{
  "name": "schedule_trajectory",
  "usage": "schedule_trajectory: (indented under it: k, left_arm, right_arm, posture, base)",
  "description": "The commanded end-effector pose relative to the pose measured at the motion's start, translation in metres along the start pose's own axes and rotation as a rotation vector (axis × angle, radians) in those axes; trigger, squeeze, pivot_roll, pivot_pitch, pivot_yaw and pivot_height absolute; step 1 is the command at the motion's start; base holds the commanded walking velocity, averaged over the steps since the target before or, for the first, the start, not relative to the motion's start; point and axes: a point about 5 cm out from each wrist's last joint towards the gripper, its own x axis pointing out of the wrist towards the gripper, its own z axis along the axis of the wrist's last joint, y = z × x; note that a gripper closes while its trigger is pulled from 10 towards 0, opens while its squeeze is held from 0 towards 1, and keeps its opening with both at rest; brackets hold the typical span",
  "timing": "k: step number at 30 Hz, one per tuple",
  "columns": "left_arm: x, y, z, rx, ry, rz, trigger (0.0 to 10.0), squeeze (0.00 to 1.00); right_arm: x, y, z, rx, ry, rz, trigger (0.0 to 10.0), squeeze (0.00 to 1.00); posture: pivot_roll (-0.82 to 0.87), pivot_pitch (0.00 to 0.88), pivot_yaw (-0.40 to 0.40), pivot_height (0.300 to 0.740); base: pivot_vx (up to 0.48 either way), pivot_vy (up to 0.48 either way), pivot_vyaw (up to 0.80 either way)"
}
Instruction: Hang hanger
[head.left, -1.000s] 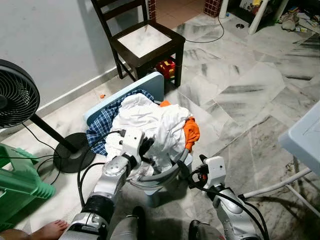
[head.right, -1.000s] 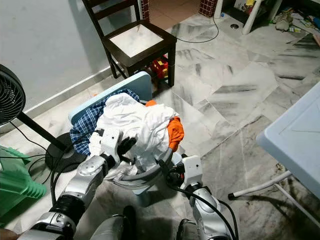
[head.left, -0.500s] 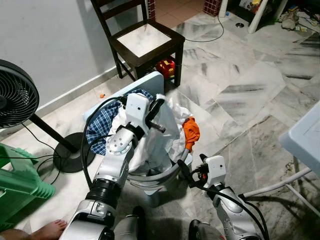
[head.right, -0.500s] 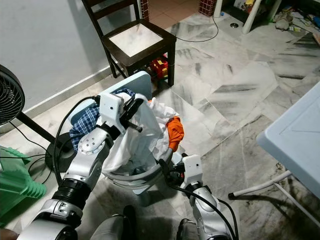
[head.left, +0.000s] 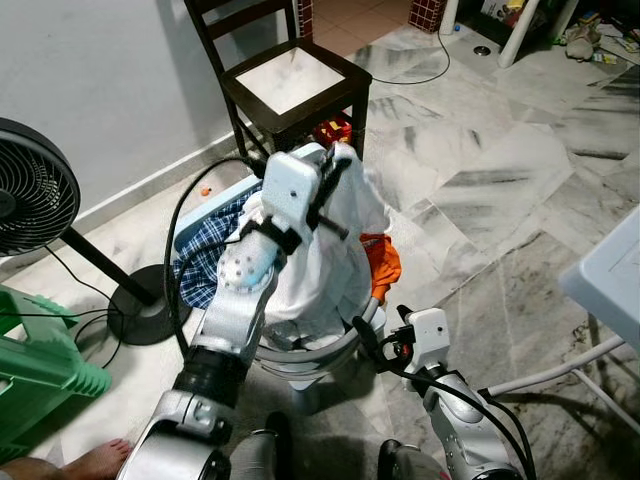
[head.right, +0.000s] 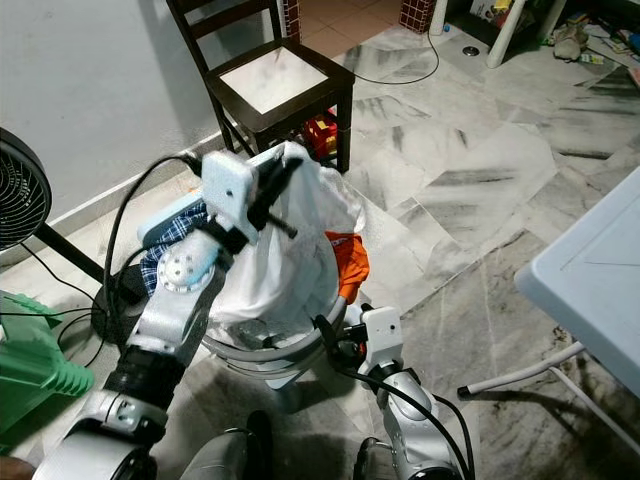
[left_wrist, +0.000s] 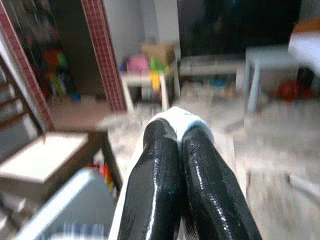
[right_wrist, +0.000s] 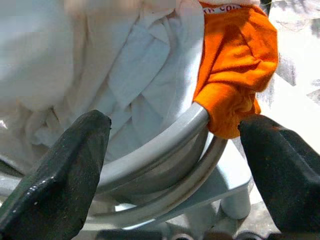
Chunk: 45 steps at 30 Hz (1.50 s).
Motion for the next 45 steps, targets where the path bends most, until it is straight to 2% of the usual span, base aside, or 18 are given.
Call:
schedule_trajectory:
  k: [1, 2, 3, 5, 6, 7, 9, 13, 23, 29, 36, 37, 38, 39, 41, 42, 43, 45]
  left_arm:
    - [-0.010, 0.003, -0.014, 0.041, 0.070, 0.016, 0.0, 0.00]
    - [-0.010, 0.003, -0.014, 0.041, 0.070, 0.016, 0.0, 0.00]
    - [-0.019, 0.008, -0.027, 0.054, 0.137, 0.034, 0.0, 0.00]
    - [-0.023, 0.010, -0.033, 0.058, 0.166, 0.043, 0.0, 0.00]
    - [-0.034, 0.016, -0.045, 0.079, 0.228, 0.058, 0.0, 0.00]
    - [-0.034, 0.016, -0.045, 0.079, 0.228, 0.058, 0.0, 0.00]
    - [-0.047, 0.025, -0.058, 0.123, 0.309, 0.075, 0.0, 0.00]
    - [-0.059, 0.030, -0.070, 0.142, 0.379, 0.088, 0.0, 0.00]
    - [-0.097, 0.008, -0.098, 0.113, 0.499, 0.038, 0.0, 0.00]
    - [-0.097, 0.017, -0.095, 0.133, 0.480, 0.091, 0.0, 0.00]
    - [-0.070, 0.044, -0.064, 0.148, 0.312, 0.201, 0.0, 0.00]
    - [-0.064, 0.047, -0.058, 0.151, 0.291, 0.210, 0.9, 0.00]
    - [-0.060, 0.050, -0.056, 0.158, 0.288, 0.210, 2.4, 0.00]
    - [-0.060, 0.050, -0.056, 0.158, 0.288, 0.210, 2.4, 0.00]
    - [-0.056, 0.049, -0.057, 0.148, 0.307, 0.200, 4.8, 0.00]
    - [-0.056, 0.049, -0.057, 0.148, 0.307, 0.200, 4.8, 0.00]
    - [-0.061, 0.043, -0.066, 0.136, 0.366, 0.173, 10.0, 0.00]
    - [-0.064, 0.040, -0.071, 0.127, 0.387, 0.162, 10.0, 0.00]
  right_arm:
    - [-0.005, 0.003, -0.009, 0.004, 0.031, 0.004, 10.0, 0.00]
    - [-0.005, 0.003, -0.009, 0.004, 0.031, 0.004, 10.0, 0.00]
    - [-0.006, 0.003, -0.010, 0.002, 0.034, 0.005, 10.0, 0.00]
    - [-0.006, 0.003, -0.010, 0.002, 0.036, 0.006, 10.0, 0.00]
    - [-0.006, 0.003, -0.010, 0.000, 0.038, 0.011, 10.0, 0.00]
    - [-0.006, 0.003, -0.010, 0.000, 0.038, 0.011, 10.0, 0.00]
    - [-0.005, 0.004, -0.010, -0.002, 0.042, 0.019, 10.0, 0.00]
    - [-0.004, 0.005, -0.010, -0.005, 0.044, 0.026, 10.0, 0.00]
    - [-0.006, 0.004, -0.012, -0.005, 0.050, 0.021, 10.0, 0.00]
    - [-0.007, 0.004, -0.013, -0.006, 0.053, 0.024, 10.0, 0.00]
    - [-0.007, 0.004, -0.013, -0.007, 0.057, 0.027, 10.0, 0.00]
    - [-0.006, 0.005, -0.014, -0.007, 0.058, 0.029, 10.0, 0.00]
    - [-0.006, 0.006, -0.014, -0.006, 0.059, 0.033, 10.0, 0.00]
    - [-0.006, 0.006, -0.014, -0.006, 0.059, 0.033, 10.0, 0.00]
    - [-0.005, 0.008, -0.014, -0.006, 0.058, 0.036, 10.0, 0.00]
    - [-0.005, 0.008, -0.014, -0.006, 0.058, 0.036, 10.0, 0.00]
    - [-0.006, 0.007, -0.014, -0.006, 0.058, 0.035, 10.0, 0.00]
    - [-0.006, 0.007, -0.014, -0.006, 0.057, 0.033, 10.0, 0.00]
  posture:
    - [-0.03, 0.241, 0.069, 0.740]
    - [-0.03, 0.241, 0.069, 0.740]
    - [-0.02, 0.241, 0.065, 0.740]
    - [-0.02, 0.241, 0.065, 0.740]
    - [-0.02, 0.242, 0.062, 0.740]
    - [-0.02, 0.242, 0.062, 0.740]
    - [-0.01, 0.242, 0.058, 0.740]
    - [-0.01, 0.241, 0.059, 0.740]
    - [-0.02, 0.241, 0.059, 0.740]
    - [-0.02, 0.243, 0.056, 0.740]
    - [-0.01, 0.246, 0.053, 0.740]
    - [-0.01, 0.246, 0.052, 0.740]
    - [-0.01, 0.244, 0.054, 0.740]
    - [-0.01, 0.244, 0.054, 0.740]
    - [-0.01, 0.245, 0.056, 0.740]
    - [-0.01, 0.245, 0.056, 0.740]
    - [-0.01, 0.246, 0.058, 0.740]
    - [-0.02, 0.246, 0.060, 0.740]
  base:
    - [0.000, 0.000, 0.00]
    - [0.000, 0.000, 0.00]
    - [0.000, 0.000, 0.00]
    - [0.000, 0.000, 0.00]
    - [0.000, 0.000, 0.00]
    - [0.000, 0.000, 0.00]
    - [0.000, 0.000, 0.00]
    - [0.000, 0.000, 0.00]
    - [0.000, 0.000, 0.00]
    - [0.000, 0.000, 0.00]
    - [0.000, 0.000, 0.00]
    - [0.000, 0.000, 0.00]
    - [0.000, 0.000, 0.00]
    - [0.000, 0.000, 0.00]
    - [0.000, 0.000, 0.00]
    - [0.000, 0.000, 0.00]
    - [0.000, 0.000, 0.00]
    - [0.000, 0.000, 0.00]
